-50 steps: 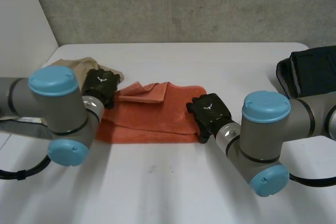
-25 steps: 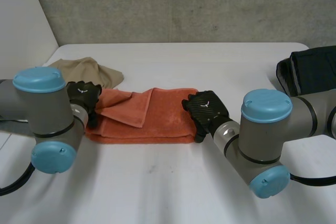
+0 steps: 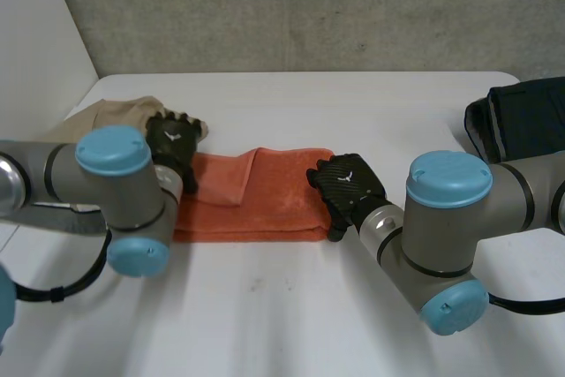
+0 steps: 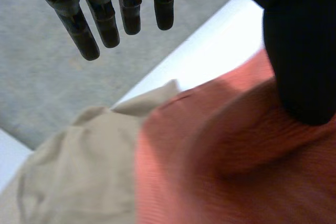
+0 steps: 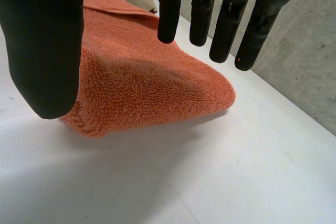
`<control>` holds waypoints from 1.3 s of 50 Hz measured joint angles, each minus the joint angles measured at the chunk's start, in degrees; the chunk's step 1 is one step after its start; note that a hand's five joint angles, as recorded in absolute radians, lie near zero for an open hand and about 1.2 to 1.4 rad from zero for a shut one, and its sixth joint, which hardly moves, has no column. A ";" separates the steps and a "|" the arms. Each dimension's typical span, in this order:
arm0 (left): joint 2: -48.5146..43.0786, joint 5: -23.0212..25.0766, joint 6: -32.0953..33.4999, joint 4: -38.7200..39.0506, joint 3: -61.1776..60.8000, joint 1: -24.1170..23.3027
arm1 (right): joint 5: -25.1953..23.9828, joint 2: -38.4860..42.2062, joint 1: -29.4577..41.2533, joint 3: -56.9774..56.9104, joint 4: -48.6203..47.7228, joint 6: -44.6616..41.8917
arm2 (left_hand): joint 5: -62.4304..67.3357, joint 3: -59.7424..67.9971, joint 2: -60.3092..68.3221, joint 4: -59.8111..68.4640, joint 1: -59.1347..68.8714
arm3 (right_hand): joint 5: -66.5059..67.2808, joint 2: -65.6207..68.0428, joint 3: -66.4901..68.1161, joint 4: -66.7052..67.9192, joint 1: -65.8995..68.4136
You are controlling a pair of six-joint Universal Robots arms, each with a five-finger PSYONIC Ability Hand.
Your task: Fold the laundry.
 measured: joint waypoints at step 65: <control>22.94 -5.73 -2.18 5.10 -20.68 -4.49 | -3.40 -18.61 -18.95 20.31 -2.08 -26.89 | -0.30 -0.80 -0.47 -0.31 0.02 | 40.21 0.20 42.25 42.90 31.57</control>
